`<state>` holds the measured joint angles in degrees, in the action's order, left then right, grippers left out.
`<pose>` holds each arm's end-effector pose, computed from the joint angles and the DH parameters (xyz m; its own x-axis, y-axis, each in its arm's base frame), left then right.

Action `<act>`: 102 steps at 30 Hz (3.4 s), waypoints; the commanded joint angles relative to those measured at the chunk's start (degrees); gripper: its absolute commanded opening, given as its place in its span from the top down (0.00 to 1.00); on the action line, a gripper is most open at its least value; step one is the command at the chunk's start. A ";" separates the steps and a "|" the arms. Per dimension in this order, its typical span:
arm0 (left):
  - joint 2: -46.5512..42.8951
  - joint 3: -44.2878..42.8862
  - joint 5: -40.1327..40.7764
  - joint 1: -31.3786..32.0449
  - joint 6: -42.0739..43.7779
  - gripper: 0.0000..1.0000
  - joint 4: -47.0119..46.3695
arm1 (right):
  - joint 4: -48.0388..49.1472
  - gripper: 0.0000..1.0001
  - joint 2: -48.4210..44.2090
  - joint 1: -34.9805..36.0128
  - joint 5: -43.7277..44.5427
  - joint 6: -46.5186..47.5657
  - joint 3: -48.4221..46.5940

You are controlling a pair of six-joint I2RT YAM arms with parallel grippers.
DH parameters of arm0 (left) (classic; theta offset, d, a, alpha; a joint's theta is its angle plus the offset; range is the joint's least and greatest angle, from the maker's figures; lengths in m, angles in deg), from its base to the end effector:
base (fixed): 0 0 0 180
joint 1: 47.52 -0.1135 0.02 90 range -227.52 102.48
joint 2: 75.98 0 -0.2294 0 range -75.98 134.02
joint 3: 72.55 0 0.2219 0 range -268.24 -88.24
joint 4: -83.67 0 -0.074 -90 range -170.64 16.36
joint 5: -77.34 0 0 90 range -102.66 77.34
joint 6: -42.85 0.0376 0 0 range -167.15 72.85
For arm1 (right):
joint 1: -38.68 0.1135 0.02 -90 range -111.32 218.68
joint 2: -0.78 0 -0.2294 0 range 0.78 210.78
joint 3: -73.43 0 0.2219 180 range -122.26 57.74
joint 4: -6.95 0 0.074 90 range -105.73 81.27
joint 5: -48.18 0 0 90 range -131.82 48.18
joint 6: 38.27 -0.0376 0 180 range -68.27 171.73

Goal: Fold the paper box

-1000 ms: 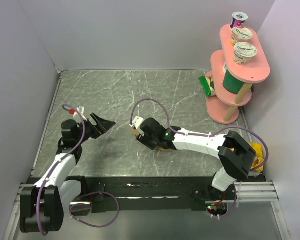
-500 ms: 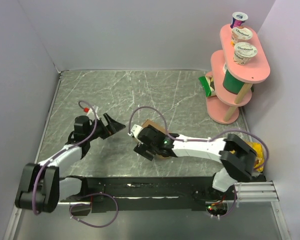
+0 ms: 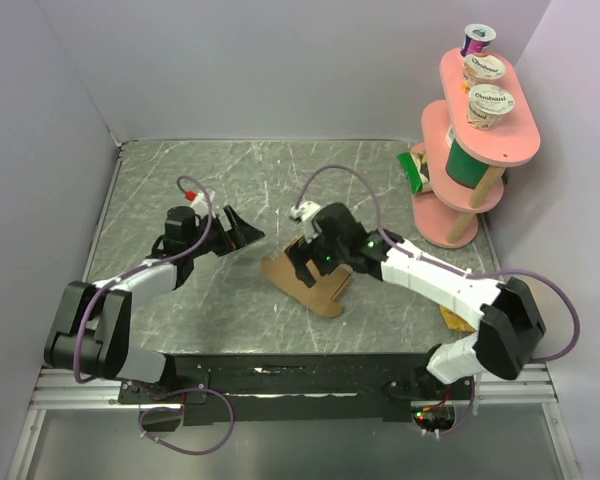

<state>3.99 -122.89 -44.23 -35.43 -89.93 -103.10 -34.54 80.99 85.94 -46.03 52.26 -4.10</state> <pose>0.2605 -0.0759 0.1885 -0.7204 -0.4375 -0.5382 0.2192 0.5926 -0.7751 0.1898 0.2094 0.2515 -0.4658 -0.5176 -0.7177 -0.7725 0.6334 0.0445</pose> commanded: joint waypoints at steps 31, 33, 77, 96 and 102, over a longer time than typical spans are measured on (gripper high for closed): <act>7.49 -3.84 4.59 5.83 5.87 0.04 -1.19 | 17.36 0.04 15.24 -27.31 -33.93 0.50 6.12; 7.31 -3.84 4.50 5.83 6.13 0.04 -0.66 | 17.28 0.04 16.47 -26.88 -35.07 0.69 6.12; 10.73 -0.59 -8.41 0.56 4.03 0.04 -3.30 | 7.96 0.72 38.53 -29.77 -53.54 -8.97 -3.81; 24.53 0.81 -18.78 2.67 -15.81 0.26 -25.07 | 4.89 0.73 40.64 -30.66 -51.60 -7.48 -6.97; 27.09 0.55 -19.84 3.55 -20.49 0.47 -30.63 | 4.71 0.63 38.72 -30.66 -48.10 -6.69 -6.89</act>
<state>30.19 -122.58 -60.67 -32.93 -105.08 -125.51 -28.94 119.08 55.41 -105.92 42.34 -10.62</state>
